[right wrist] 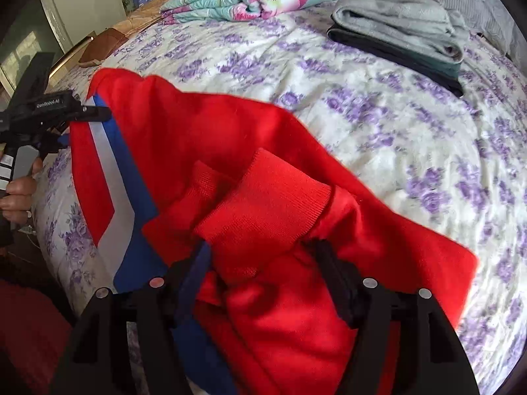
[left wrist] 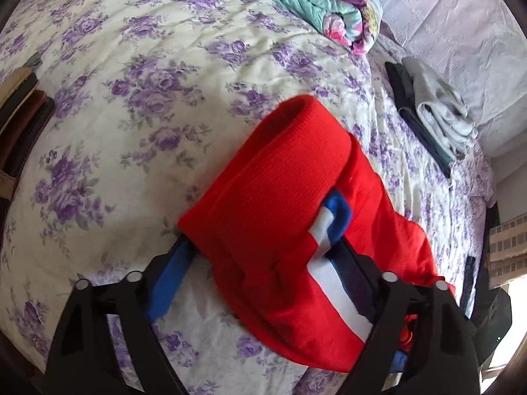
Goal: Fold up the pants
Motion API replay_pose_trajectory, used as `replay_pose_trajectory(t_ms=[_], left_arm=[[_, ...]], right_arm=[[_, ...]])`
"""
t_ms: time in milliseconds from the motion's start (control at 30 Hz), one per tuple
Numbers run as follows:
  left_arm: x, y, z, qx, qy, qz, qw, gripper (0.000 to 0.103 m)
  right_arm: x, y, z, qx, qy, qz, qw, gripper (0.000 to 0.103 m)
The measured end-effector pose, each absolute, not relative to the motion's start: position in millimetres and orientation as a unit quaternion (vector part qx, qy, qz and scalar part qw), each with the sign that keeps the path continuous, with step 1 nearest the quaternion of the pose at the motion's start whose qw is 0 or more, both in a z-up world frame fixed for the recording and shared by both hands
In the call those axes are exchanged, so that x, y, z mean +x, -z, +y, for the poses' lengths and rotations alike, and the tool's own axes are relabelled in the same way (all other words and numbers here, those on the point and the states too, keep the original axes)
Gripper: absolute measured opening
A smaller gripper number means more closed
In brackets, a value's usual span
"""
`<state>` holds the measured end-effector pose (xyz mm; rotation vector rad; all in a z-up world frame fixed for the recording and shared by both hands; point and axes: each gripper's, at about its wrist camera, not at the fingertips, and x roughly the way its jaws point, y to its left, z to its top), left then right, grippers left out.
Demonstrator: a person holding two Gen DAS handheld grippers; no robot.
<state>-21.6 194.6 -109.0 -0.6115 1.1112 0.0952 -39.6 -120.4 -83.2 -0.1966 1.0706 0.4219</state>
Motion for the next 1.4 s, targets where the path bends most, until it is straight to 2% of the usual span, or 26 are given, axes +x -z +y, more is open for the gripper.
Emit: replay_pose_trajectory(t_ms=[100,167,200,233,333,467,533,667,800,967,1133,1233,1300,1333,1367,1400], left_arm=[[-27,110,201,-0.296,-0.034,0.515,0.804,0.071],[-26,108,197,-0.286,-0.038,0.513,0.808,0.066],[-26,106,195,-0.285,-0.040,0.512,0.810,0.064],[-26,102,192,-0.281,-0.043,0.509,0.812,0.060],[-25,83,179,-0.245,-0.039,0.496,0.832,0.048],[-24,42,153,-0.181,-0.007,0.465,0.867,0.033],[-22,18,129,-0.136,0.017,0.447,0.884,0.029],[-19,-13,64,-0.038,0.084,0.412,0.907,0.024],[-16,-23,2,0.022,0.160,0.398,0.903,0.022],[-20,-25,-82,0.081,0.271,0.375,0.883,0.022],[-34,18,-157,0.165,0.356,0.416,0.820,0.023],[-45,34,-171,0.212,0.366,0.428,0.799,0.027],[-45,26,-163,0.200,0.367,0.424,0.803,0.034],[-40,19,-153,0.177,0.373,0.432,0.802,0.049],[-36,14,-144,0.155,0.377,0.441,0.800,0.072],[-33,9,-133,0.129,0.377,0.448,0.801,0.077]], right_arm=[[-45,68,-125,-0.098,-0.192,0.477,0.852,0.068],[-39,87,-125,-0.105,-0.179,0.514,0.832,0.069],[-35,103,-125,-0.104,-0.176,0.544,0.814,0.080],[-36,109,-126,-0.100,-0.180,0.540,0.816,0.081],[-38,99,-124,-0.115,-0.183,0.534,0.817,0.082],[-49,64,-155,-0.071,-0.169,0.480,0.858,0.082],[-51,57,-179,-0.048,-0.139,0.477,0.866,0.083],[-54,64,-243,0.060,-0.066,0.499,0.862,0.083],[-68,72,-295,0.166,-0.017,0.500,0.850,0.083],[-92,78,-329,0.212,0.016,0.492,0.844,0.083],[-106,85,-355,0.244,0.038,0.485,0.839,0.083],[-108,81,-362,0.256,0.038,0.480,0.838,0.083],[-102,71,-358,0.258,0.021,0.470,0.844,0.083],[-97,64,-353,0.259,0.003,0.463,0.848,0.083],[-93,57,-347,0.261,-0.016,0.457,0.850,0.083],[-87,49,-338,0.262,-0.042,0.450,0.853,0.083]])
